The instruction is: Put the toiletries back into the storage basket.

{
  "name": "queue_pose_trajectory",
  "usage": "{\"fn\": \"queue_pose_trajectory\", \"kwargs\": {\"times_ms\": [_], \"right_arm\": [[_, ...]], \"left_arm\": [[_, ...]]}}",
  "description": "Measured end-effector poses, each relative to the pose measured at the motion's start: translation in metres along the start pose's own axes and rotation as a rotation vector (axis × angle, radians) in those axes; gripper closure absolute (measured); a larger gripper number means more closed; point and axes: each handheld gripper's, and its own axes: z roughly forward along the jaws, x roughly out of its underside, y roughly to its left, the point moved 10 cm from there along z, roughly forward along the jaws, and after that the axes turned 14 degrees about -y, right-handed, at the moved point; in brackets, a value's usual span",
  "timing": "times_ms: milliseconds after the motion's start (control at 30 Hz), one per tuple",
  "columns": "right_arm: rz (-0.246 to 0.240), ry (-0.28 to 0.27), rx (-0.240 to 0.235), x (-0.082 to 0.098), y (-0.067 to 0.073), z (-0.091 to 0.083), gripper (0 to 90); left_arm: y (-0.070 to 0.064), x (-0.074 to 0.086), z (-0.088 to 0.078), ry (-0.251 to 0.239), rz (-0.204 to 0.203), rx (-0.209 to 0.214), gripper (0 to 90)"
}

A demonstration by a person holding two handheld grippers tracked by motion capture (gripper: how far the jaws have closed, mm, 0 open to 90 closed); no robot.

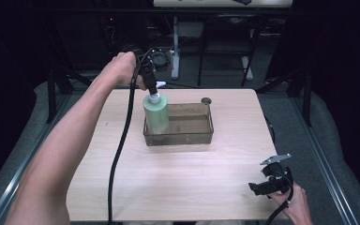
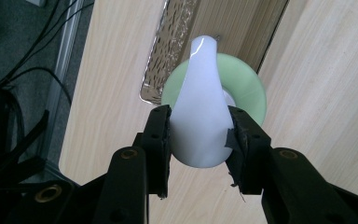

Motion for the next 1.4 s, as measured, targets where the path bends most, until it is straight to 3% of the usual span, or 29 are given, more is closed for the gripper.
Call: {"fn": "queue_pose_trajectory", "kwargs": {"times_ms": [1400], "right_arm": [[-0.005,0.0,-0.001,0.0,0.0,0.0,2.8]], "left_arm": [[-0.003,0.025,0.013,0.051,-0.011,0.023,63.1]]}}
